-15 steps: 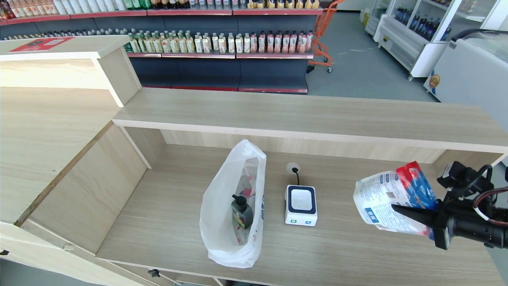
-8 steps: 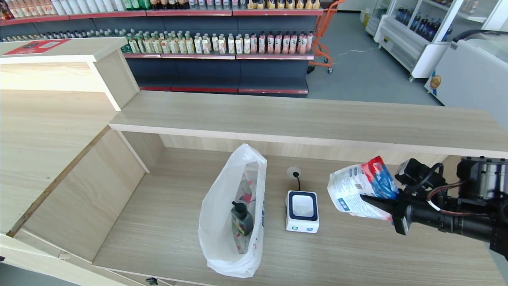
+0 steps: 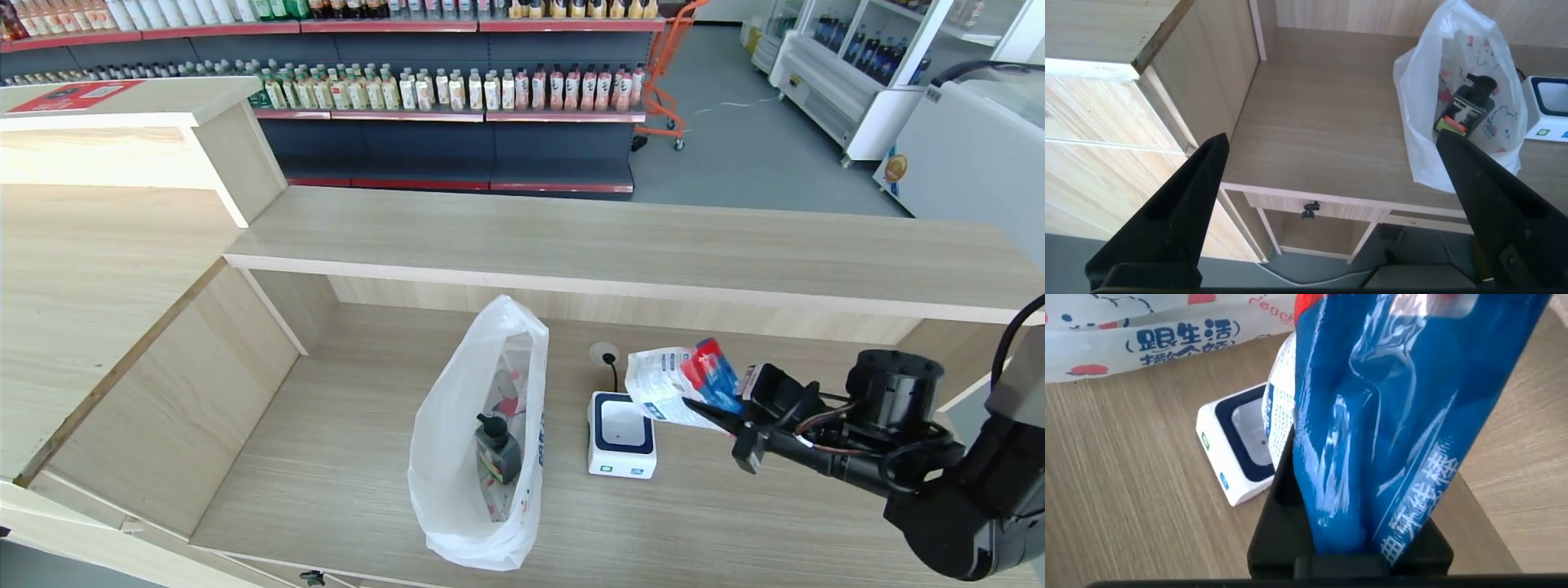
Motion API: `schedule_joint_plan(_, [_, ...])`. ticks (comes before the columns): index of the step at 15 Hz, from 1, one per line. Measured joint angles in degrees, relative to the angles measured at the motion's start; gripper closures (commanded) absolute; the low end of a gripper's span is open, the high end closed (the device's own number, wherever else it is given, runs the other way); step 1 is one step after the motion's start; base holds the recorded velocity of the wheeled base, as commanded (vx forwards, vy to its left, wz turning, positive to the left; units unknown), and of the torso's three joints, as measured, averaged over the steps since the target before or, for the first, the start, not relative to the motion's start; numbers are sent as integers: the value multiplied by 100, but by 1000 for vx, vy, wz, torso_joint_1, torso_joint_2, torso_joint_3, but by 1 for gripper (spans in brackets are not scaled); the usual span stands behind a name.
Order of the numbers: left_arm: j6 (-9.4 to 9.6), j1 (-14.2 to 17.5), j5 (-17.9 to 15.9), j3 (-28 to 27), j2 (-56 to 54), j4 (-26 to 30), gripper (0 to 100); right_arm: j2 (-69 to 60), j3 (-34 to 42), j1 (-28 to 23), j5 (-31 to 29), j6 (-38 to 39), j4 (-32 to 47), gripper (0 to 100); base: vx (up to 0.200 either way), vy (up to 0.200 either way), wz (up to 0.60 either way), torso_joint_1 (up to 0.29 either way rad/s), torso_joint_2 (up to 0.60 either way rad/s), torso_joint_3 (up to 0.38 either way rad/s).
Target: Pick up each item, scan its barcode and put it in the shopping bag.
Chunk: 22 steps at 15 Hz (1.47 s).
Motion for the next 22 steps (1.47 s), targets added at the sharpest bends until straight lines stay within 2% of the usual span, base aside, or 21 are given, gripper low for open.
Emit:
schedule_joint_plan(7, [-2, 0, 0, 0, 0, 0, 0, 645, -55, 171, 4, -745, -90, 100, 0, 0, 0, 0, 0, 0])
schedule_joint_plan(11, [-2, 0, 0, 0, 0, 0, 0, 1034, -438, 260, 23, -759, -354, 100, 0, 0, 0, 0, 0, 0])
schedule_joint_plan(17, [-2, 0, -2, 0, 0, 0, 0, 1599, -835, 315, 375, -742, -833, 100, 0, 0, 0, 0, 0, 0])
schedule_joint_plan(22, [-2, 0, -2, 5, 0, 0, 0, 1853, -1039, 328, 397, -496, -912, 100, 0, 0, 0, 0, 0, 0])
